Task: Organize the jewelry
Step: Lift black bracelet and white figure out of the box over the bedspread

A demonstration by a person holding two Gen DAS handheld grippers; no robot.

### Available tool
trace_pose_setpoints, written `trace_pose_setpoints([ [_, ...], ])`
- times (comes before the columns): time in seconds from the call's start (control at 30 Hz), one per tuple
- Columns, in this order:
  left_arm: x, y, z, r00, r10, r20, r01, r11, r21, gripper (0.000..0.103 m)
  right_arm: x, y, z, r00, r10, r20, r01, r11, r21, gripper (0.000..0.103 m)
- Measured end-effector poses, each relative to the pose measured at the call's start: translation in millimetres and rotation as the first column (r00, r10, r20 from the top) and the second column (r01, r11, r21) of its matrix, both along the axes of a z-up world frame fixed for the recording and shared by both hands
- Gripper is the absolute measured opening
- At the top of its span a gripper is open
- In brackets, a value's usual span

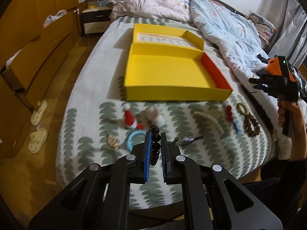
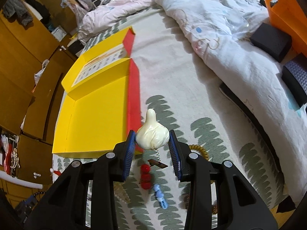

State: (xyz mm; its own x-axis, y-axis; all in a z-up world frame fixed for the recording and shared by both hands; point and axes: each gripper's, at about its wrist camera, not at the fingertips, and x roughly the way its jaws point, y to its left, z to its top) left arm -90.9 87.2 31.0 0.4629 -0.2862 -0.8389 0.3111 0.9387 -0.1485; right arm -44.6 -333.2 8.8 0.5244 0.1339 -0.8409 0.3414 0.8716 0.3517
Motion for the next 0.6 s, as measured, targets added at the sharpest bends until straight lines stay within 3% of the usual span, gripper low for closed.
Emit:
trace_pose_setpoints([
  [0.33,11,34,-19,0.999,0.047,-0.016,-0.047,0.998,0.034,0.01,20,-14,-20,0.999,-0.027,-0.035,0.027,1.0,-0.006,0.036],
  [0.6,49,48,-17,0.997,0.081,-0.009,-0.081,0.994,0.068,0.01,40,-16,-28,0.998,-0.031,-0.049,0.03,0.999,-0.013,0.036],
])
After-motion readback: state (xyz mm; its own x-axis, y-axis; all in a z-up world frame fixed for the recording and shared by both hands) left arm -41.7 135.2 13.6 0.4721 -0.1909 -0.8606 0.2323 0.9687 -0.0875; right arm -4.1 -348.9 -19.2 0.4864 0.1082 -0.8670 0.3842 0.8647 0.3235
